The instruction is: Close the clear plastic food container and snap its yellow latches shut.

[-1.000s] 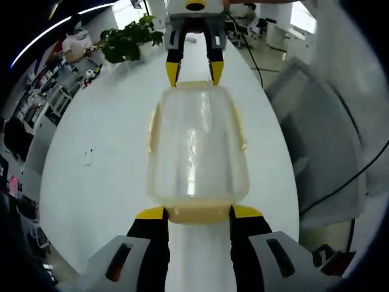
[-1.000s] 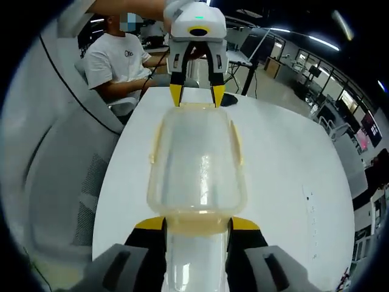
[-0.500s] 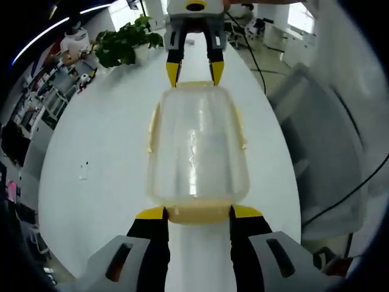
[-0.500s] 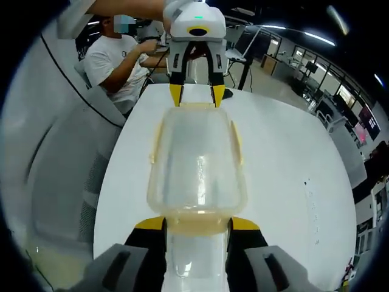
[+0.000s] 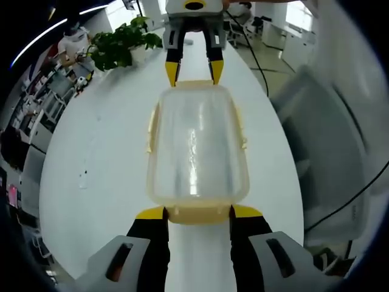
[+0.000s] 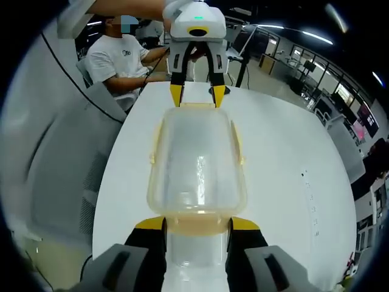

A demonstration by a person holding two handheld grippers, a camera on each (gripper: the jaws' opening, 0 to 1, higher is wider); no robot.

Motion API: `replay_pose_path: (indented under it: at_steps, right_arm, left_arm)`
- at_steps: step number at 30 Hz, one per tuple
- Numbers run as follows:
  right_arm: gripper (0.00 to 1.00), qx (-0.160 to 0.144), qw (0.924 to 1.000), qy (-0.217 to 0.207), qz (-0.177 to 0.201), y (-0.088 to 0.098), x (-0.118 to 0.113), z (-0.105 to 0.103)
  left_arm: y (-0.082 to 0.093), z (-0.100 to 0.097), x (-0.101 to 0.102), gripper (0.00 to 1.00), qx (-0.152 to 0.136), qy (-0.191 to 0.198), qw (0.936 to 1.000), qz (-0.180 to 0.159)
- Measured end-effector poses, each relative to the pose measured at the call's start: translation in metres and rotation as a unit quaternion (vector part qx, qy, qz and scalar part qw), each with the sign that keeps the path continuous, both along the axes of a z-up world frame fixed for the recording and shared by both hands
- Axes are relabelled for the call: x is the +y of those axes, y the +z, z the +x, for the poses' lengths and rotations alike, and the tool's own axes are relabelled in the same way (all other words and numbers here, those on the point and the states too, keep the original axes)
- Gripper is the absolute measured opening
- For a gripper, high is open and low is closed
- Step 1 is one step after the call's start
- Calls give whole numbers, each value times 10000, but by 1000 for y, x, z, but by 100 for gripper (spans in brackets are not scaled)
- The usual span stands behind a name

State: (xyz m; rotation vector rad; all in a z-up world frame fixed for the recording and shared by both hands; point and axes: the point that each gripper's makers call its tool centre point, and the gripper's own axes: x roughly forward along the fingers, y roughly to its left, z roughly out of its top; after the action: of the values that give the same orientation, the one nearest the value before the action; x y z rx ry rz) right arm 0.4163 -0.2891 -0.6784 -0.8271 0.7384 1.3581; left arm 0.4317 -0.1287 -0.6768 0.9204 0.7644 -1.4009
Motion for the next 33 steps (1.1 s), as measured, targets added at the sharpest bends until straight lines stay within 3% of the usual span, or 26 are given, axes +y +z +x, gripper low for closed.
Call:
replay_pose_path:
  at_steps: [12,33]
  right_arm:
    - [36,9,10000,0,-41,-7,-23,-1]
    - [36,135,9999,-16,-99,-34,-54,3]
  left_arm:
    - [-7,-1,-23,36,18,-13,10000,11]
    - [-34,2,-55,36,146,-73,9998,125]
